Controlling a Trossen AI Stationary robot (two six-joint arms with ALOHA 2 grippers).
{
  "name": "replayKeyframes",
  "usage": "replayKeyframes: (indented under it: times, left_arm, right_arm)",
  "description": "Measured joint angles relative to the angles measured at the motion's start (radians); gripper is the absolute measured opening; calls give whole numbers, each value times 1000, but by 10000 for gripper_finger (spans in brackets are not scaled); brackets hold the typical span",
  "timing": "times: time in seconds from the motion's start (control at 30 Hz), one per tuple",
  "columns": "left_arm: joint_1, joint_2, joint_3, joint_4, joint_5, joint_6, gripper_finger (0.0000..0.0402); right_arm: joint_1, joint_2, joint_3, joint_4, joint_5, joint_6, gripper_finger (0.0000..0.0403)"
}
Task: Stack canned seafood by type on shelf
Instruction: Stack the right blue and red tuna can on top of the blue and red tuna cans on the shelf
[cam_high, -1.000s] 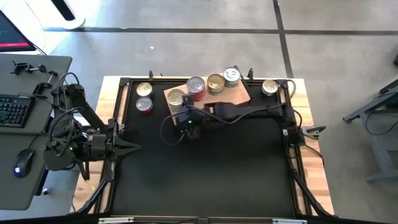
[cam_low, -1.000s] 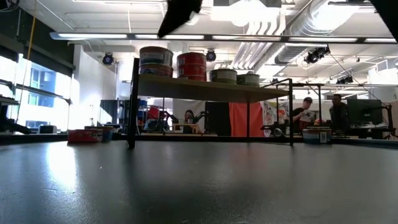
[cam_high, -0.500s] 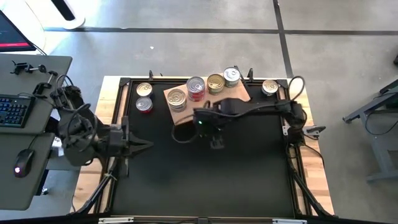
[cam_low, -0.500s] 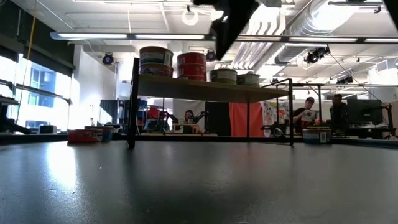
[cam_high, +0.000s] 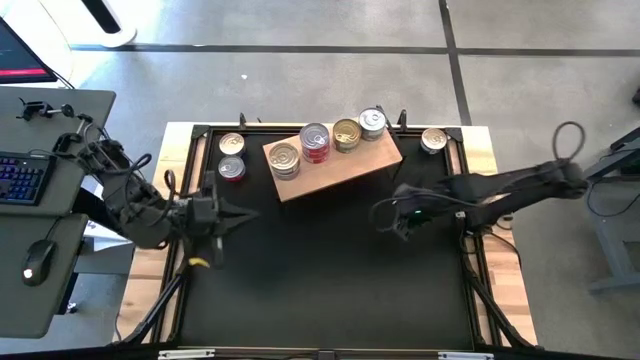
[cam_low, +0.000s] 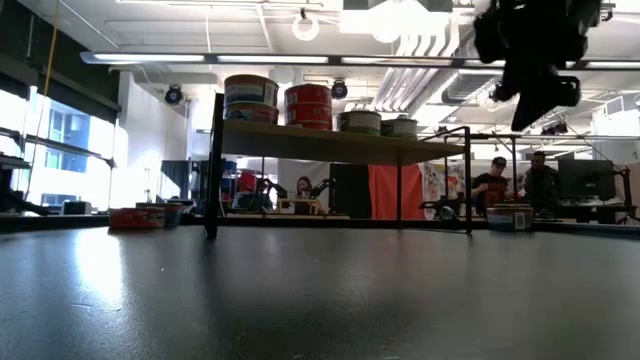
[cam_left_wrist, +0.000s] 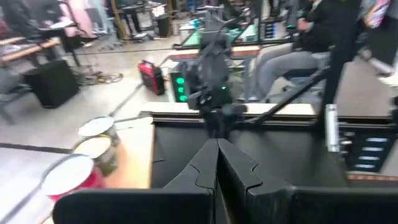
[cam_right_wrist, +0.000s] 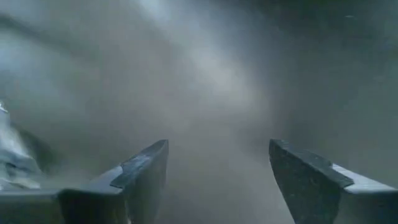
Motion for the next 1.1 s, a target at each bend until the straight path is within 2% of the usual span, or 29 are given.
replayKeyframes:
  times: [0.1,0.17,0.3,0.43,0.53,0.6,0.7,0.73,0.83,0.93,1.1]
  left_arm:
    - [57,-3,0,0,21,18,0]
    - [92,-3,0,0,60,17,0]
    - [133,-3,0,-11,137,13,0]
    - [139,-25,-1,-80,150,43,0]
    - [139,-70,-1,-119,150,37,0]
    - [139,-104,-1,-144,149,36,0]
    - [139,-160,-1,-178,150,36,0]
    - [139,-180,-1,-185,150,36,0]
    - [139,-231,0,-215,149,37,0]
    - [139,-264,0,-261,149,37,0]
    - [139,-287,0,-365,166,-7,0]
  right_arm:
    - [-1,-96,-78,114,15,77,267]
    - [-12,-132,-96,108,55,129,267]
    - [-62,-147,-101,-30,128,183,265]
    - [-132,-132,-101,-135,107,186,251]
    - [-171,-102,-97,-189,151,184,204]
    - [-189,-75,-83,-216,228,185,147]
    - [-231,-44,-71,-242,349,202,36]
    - [-254,-42,-69,-235,381,208,19]
    - [-356,-41,-67,-196,446,314,19]
    - [-479,-44,-67,-156,497,343,4]
    - [-680,-39,-67,-115,499,346,1]
